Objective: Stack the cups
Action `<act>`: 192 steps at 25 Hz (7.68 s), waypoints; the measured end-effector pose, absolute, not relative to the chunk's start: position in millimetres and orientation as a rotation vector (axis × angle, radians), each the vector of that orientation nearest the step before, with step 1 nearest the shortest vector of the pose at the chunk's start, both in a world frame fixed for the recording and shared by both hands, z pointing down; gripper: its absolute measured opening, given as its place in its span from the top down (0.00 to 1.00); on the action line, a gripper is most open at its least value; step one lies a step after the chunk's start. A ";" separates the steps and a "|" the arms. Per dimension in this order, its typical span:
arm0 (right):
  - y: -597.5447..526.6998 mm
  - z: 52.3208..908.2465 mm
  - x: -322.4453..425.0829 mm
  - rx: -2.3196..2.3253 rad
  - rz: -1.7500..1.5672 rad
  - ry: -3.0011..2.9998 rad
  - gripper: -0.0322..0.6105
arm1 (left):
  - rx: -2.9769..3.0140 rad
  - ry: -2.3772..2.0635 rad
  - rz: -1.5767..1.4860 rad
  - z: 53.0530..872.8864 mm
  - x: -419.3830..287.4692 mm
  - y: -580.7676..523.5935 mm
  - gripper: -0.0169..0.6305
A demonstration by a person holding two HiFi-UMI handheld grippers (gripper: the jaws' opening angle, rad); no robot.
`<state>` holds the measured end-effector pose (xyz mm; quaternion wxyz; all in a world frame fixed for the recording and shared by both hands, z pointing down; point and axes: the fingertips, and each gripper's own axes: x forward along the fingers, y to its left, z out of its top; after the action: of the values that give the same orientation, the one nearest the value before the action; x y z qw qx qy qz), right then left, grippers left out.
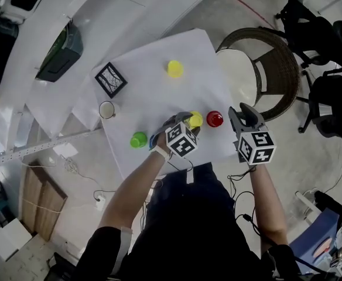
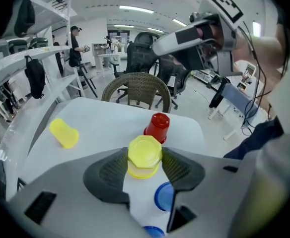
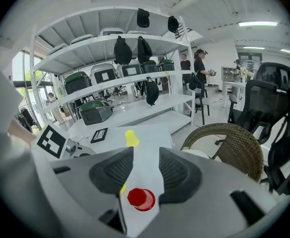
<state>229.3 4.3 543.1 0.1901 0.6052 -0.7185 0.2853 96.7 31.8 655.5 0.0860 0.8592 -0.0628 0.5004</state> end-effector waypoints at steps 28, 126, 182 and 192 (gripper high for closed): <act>-33.8 563.4 232.8 1.647 0.870 -1.971 0.72 | 2.331 -0.717 1.362 671.6 9.3 -201.9 0.65; 101.0 679.2 7.0 0.757 0.460 -2.047 0.63 | 2.296 -1.131 0.634 543.1 -115.2 43.8 0.65; -208.4 695.5 151.9 1.299 0.652 -1.924 0.62 | 2.240 -1.155 0.646 536.4 -94.9 1.3 0.66; -208.4 698.0 147.4 1.300 0.660 -1.922 0.62 | 2.240 -1.157 0.649 534.7 -94.7 1.6 0.66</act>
<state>147.4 -208.4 698.0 0.3566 0.5033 -0.7445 0.2556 -94.7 1.6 534.7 0.2657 0.8295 -0.4283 0.2405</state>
